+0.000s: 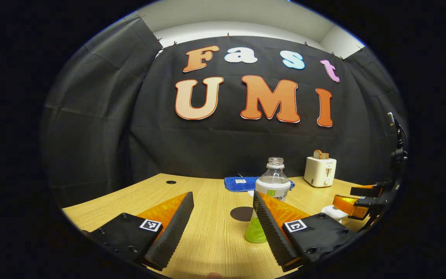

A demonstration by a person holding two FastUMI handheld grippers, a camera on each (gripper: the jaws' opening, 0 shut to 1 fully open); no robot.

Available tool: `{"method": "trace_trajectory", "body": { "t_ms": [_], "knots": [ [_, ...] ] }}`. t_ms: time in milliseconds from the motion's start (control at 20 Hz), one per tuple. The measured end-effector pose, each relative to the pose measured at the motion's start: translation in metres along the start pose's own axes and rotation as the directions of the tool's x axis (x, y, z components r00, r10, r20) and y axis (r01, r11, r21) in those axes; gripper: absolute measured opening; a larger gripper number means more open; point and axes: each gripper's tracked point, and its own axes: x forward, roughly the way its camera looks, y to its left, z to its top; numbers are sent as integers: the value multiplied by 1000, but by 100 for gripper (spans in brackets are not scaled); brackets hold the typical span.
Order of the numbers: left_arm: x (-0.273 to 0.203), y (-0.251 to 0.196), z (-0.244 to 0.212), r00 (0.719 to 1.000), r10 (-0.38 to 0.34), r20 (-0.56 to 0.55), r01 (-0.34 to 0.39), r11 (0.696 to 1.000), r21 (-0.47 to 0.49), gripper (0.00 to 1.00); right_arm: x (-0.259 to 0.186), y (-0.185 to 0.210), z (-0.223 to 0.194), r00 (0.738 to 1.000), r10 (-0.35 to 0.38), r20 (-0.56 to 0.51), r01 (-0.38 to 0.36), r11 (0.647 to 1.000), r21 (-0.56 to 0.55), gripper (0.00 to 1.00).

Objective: Open the teacup lid with one hand, grasp the water bottle and pour water into the teacup with the other hand; after pouring, place the water bottle on the coaster and then close the teacup lid.

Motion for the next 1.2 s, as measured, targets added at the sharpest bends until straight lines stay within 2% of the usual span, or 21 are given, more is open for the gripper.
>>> {"method": "trace_trajectory", "body": {
  "t_ms": [150,350,450,500,750,800,1000,1200],
  "knots": [
    [1,2,-2,1000,3,-6,-3,1000,-4,99,6,7,-9,999,13,-31,-13,1000,-17,93],
    [2,3,-4,1000,2,-12,-2,1000,-8,99,11,9,-14,998,12,-54,-14,999,-33,77],
    [1,4,-5,1000,3,-13,-3,1000,-8,99,13,9,-16,998,15,-60,-17,1000,-24,67],
    [1,5,-6,1000,4,-14,-4,1000,-10,99,13,9,-17,998,14,-63,-15,1000,-22,60],
    [1,6,-8,1000,8,-16,-8,1000,-18,99,15,10,-22,997,15,-80,-17,999,-30,37],
    [2,6,-8,1000,6,-16,-6,1000,-18,99,15,10,-21,997,15,-80,-18,999,-35,30],
    [1,4,-7,1000,2,-7,-2,1000,-19,99,14,8,-21,996,21,-86,-21,1000,-5,20],
    [1,-1,-4,1000,-8,-2,8,1000,-18,99,6,1,-3,999,23,-48,-21,999,41,18]
  ]
}}
